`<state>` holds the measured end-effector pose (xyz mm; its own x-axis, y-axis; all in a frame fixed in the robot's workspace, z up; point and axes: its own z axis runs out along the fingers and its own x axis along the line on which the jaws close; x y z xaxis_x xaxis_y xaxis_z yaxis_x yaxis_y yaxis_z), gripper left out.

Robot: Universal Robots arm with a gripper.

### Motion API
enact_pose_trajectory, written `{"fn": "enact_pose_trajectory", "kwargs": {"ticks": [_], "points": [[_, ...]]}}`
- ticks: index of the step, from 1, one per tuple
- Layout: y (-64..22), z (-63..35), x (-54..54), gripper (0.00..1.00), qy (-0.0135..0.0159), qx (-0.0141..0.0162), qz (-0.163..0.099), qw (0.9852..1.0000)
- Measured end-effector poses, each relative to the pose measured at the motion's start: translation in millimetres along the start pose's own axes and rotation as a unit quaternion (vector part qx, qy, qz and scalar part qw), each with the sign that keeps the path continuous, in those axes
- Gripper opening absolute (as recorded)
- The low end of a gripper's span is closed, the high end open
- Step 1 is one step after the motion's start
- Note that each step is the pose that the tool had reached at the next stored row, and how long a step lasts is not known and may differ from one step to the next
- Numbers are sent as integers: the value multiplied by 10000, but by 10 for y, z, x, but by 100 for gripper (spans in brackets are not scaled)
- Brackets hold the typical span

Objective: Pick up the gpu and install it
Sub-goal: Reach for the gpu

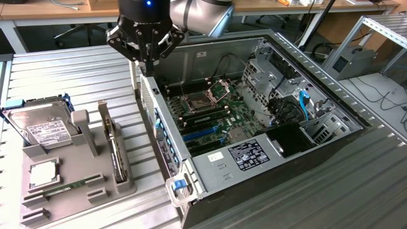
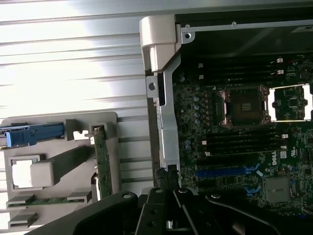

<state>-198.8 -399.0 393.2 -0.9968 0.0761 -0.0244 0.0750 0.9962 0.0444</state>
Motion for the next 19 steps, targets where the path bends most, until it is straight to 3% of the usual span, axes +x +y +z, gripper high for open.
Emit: {"fn": "enact_pose_trajectory", "kwargs": {"ticks": [19], "points": [[-14, -4, 186, 11, 0, 0, 0, 10000]]}}
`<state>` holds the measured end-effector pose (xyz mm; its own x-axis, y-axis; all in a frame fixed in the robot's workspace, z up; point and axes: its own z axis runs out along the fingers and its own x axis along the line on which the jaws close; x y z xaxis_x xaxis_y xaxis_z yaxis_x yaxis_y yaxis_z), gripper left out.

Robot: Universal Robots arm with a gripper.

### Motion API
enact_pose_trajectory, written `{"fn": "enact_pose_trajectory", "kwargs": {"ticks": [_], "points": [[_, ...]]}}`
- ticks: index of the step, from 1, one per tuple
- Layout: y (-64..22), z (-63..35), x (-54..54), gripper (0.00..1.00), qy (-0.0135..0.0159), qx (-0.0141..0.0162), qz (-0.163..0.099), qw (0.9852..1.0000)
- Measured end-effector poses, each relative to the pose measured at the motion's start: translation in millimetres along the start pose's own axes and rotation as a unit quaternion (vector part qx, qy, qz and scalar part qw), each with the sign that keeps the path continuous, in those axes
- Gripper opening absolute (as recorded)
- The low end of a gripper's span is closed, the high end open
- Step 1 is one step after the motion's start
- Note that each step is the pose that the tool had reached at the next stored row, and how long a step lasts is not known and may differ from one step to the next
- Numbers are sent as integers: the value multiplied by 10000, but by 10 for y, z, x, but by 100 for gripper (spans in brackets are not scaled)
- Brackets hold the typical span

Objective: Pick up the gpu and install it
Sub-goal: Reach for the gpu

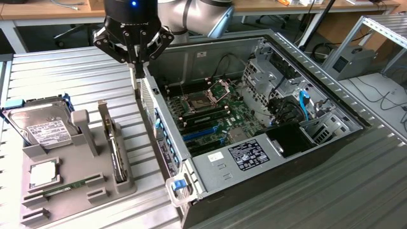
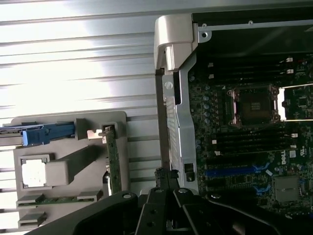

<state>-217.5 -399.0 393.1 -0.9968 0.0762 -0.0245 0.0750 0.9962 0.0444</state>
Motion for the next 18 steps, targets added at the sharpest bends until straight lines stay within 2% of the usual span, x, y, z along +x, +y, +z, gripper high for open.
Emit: {"fn": "enact_pose_trajectory", "kwargs": {"ticks": [7, 18], "points": [[-5, -1, 68, 11, 0, 0, 0, 10000], [-18, -3, 234, 11, 0, 0, 0, 10000]]}}
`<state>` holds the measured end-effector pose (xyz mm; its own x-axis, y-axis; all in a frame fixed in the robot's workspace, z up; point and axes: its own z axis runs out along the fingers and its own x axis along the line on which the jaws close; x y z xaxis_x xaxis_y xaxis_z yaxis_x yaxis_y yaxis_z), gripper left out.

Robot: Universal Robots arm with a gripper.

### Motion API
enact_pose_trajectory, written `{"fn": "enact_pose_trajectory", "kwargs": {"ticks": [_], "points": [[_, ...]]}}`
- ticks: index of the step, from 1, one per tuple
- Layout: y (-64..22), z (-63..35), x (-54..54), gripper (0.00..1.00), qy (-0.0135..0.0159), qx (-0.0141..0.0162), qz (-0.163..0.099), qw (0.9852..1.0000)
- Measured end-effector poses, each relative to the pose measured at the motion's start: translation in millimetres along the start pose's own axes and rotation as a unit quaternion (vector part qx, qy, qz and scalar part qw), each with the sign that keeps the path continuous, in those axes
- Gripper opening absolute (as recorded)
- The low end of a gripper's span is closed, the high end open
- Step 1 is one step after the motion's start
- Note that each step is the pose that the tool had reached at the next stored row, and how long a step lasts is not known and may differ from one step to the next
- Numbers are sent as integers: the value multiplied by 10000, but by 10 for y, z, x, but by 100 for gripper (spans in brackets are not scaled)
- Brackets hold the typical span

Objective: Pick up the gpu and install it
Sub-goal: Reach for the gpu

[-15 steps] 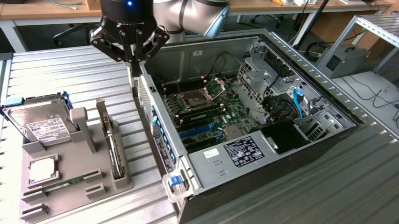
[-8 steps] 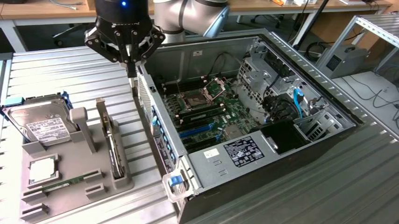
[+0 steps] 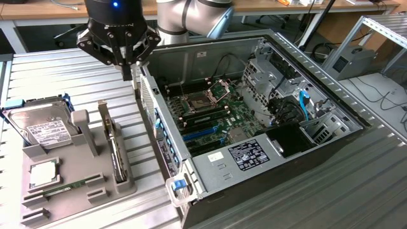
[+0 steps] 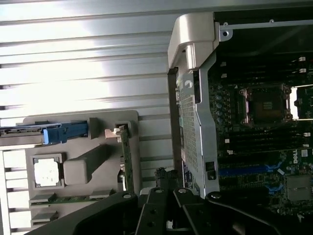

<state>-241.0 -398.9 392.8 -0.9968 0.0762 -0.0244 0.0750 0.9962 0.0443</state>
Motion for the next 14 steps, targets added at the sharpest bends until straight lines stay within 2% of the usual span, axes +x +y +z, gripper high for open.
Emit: {"fn": "enact_pose_trajectory", "kwargs": {"ticks": [14], "points": [[-26, 4, 335, 11, 0, 0, 0, 10000]]}}
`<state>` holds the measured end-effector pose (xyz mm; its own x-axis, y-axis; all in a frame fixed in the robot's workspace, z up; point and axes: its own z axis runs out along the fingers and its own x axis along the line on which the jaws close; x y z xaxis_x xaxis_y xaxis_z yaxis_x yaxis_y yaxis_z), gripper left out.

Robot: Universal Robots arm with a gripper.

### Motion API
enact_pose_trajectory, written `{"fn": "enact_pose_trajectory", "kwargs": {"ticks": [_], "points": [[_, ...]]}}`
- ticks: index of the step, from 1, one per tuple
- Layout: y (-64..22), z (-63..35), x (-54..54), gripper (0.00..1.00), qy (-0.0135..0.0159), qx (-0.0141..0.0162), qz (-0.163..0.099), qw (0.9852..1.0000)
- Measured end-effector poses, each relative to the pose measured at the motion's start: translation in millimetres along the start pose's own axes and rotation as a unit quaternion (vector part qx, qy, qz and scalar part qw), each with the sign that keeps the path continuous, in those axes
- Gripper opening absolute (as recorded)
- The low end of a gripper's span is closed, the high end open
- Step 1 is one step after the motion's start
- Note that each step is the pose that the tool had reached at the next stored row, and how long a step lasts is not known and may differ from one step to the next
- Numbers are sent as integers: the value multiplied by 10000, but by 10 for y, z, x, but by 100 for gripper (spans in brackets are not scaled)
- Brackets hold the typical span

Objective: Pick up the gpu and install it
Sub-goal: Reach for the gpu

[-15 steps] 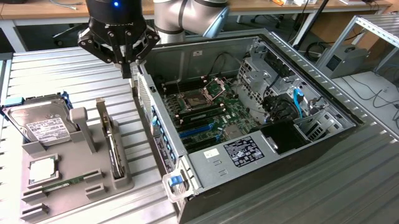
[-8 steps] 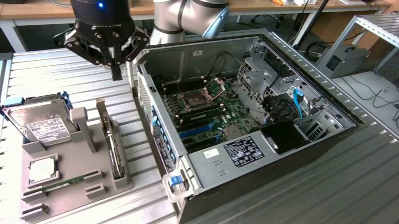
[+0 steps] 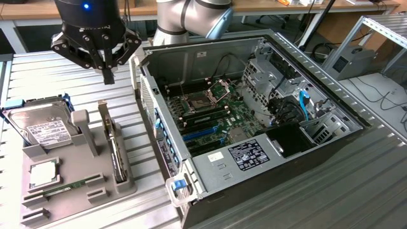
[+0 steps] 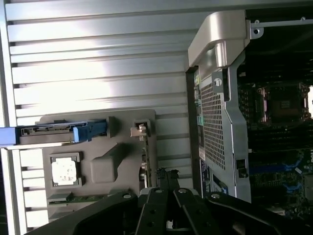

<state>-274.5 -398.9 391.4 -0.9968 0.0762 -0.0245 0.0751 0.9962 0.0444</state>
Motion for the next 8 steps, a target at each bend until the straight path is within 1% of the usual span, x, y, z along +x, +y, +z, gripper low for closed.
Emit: {"fn": "enact_pose_trajectory", "kwargs": {"ticks": [4, 8], "points": [[-7, 1, 86, 11, 0, 0, 0, 10000], [-11, 3, 147, 11, 0, 0, 0, 10000]]}}
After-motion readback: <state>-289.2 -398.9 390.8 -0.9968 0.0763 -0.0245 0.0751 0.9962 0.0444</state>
